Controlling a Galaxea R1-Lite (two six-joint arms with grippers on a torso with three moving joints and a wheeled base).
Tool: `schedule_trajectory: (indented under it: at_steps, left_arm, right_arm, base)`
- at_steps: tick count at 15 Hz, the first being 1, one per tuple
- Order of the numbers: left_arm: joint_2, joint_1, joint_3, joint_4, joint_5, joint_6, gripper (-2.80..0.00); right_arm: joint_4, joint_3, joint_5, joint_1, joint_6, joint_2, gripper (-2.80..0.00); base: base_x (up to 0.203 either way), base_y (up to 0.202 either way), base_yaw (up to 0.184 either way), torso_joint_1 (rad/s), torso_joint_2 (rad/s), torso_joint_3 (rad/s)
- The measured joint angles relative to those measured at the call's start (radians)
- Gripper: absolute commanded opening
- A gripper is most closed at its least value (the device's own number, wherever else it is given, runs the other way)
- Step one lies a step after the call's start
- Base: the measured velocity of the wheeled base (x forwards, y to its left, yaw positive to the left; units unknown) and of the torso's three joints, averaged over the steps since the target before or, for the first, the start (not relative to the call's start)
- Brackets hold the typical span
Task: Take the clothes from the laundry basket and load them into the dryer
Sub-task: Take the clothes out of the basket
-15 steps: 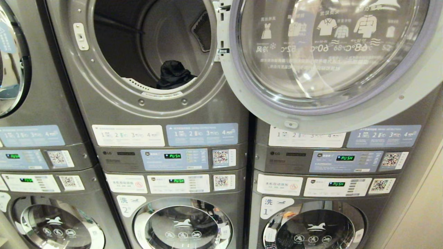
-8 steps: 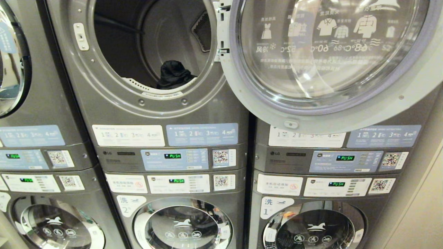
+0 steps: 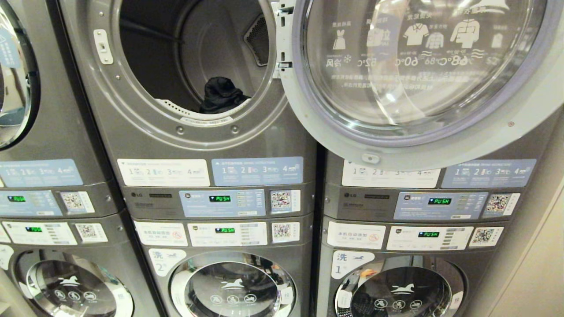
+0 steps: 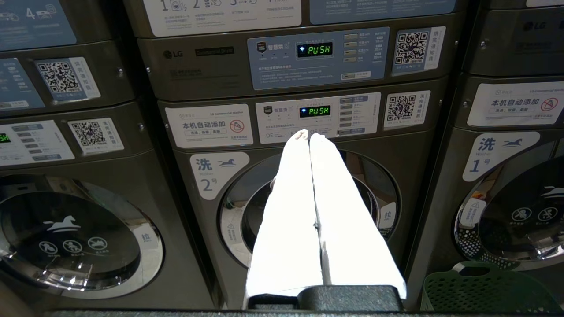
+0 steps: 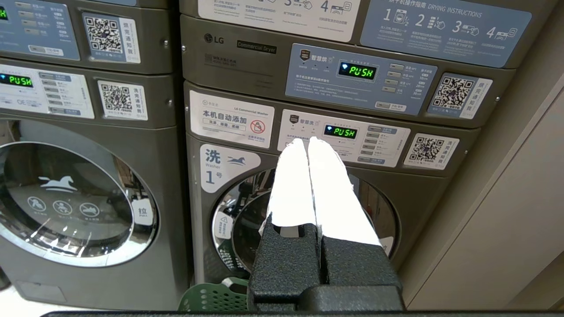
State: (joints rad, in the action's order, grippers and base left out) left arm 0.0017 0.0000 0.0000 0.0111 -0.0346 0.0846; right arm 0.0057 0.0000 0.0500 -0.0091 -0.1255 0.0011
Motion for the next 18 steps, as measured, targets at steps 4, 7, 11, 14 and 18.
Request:
schedule_trajectory:
  at_steps: [4, 7, 11, 14, 18]
  left_arm:
    - [0.000, 0.000, 0.000, -0.001, 0.000, -0.002, -2.80]
    - [0.000, 0.000, 0.000, -0.001, 0.000, -0.001, -2.80]
    - [0.000, 0.000, 0.000, -0.002, 0.007, -0.031, -2.80]
    - [0.000, 0.000, 0.000, -0.003, 0.033, -0.067, -2.80]
    - [0.000, 0.000, 0.000, -0.004, 0.033, -0.069, -2.80]
  right_arm:
    - [0.001, 0.000, 0.004, 0.000, -0.002, 0.000, -2.80]
    - [0.002, 0.000, 0.000, 0.000, -0.001, 0.000, -2.80]
    - [0.001, 0.000, -0.004, 0.000, 0.004, 0.000, -2.80]
    - [-0.003, 0.000, -0.008, 0.000, 0.055, 0.000, -2.80]
    - [-0.006, 0.000, -0.036, 0.000, 0.105, -0.001, -2.80]
  base:
    - [0.000, 0.000, 0.000, 0.000, 0.00, 0.000]
    - [0.000, 0.000, 0.000, 0.000, 0.00, 0.000]
    - [0.000, 0.000, 0.000, -0.054, 0.12, 0.065]
    - [0.000, 0.000, 0.000, -0.052, 0.12, 0.060]
    - [0.000, 0.000, 0.000, -0.057, 0.12, 0.072]
